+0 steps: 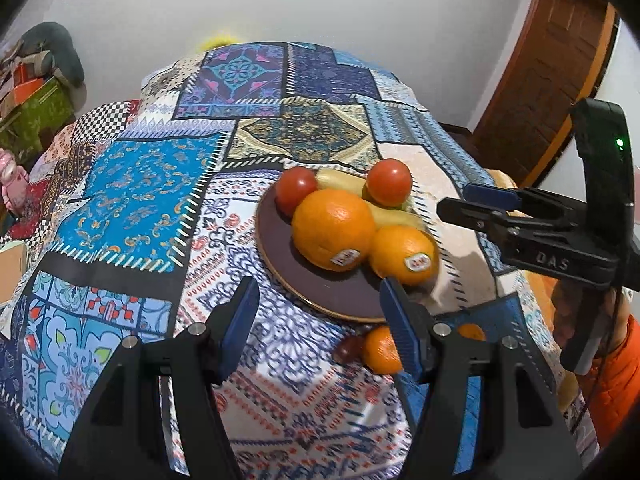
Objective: Organize fruits
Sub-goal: 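Carry the tomato onto the plate with the right tool and open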
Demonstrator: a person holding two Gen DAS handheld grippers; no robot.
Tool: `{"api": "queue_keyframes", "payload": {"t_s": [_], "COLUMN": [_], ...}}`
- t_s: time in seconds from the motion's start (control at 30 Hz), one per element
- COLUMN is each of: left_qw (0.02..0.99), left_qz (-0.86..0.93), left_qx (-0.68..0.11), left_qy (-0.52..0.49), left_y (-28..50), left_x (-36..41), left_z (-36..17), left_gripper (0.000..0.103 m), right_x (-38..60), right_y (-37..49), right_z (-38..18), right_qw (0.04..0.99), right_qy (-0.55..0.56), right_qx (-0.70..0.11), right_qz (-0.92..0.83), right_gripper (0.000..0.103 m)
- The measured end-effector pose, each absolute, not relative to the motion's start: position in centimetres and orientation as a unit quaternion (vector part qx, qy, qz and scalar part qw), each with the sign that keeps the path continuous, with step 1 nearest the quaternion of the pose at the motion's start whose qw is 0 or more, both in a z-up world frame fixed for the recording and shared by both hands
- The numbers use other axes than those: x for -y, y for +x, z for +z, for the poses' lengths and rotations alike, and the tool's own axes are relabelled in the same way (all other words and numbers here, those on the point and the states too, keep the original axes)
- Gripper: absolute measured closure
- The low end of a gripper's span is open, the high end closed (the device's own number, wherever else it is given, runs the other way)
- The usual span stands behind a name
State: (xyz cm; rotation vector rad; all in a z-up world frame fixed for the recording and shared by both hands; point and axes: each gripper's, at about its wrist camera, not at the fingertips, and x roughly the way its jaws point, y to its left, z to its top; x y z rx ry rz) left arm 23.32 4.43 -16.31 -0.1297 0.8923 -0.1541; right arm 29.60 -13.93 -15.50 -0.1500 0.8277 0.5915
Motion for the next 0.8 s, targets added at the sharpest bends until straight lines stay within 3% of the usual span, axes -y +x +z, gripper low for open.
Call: {"api": "queue_keyframes", "payload": {"t_s": [0.13, 0.4, 0.57, 0.8], "left_qw": [0.896, 0.895, 0.890, 0.891], "left_qz": [-0.078, -0.068, -0.059, -0.059], "left_qx": [-0.433, -0.438, -0.447, -0.446], "left_qy": [-0.057, -0.056, -0.064, -0.064], "left_y": [22.2, 22.0, 22.9, 23.3], "left_x": [-3.7, -4.1, -4.8, -4.7], "left_z": [-16.1, -16.6, -17.6, -17.9], "left_gripper": [0.041, 0.041, 0.041, 0.041], "right_x": [14.4, 14.1, 14.2, 15.8], "right_y": [29.7, 35.7, 36.2, 35.6], "right_z": [-15.7, -18.2, -19.3, -19.9], "right_qw": [0.874, 0.863, 0.864, 0.861], "right_qy": [-0.075, -0.019, -0.042, -0.028], "right_qx": [-0.395, -0.434, -0.440, -0.447], "right_qz": [0.272, 0.259, 0.242, 0.240], "right_gripper": [0.044, 0.041, 0.060, 0.061]}}
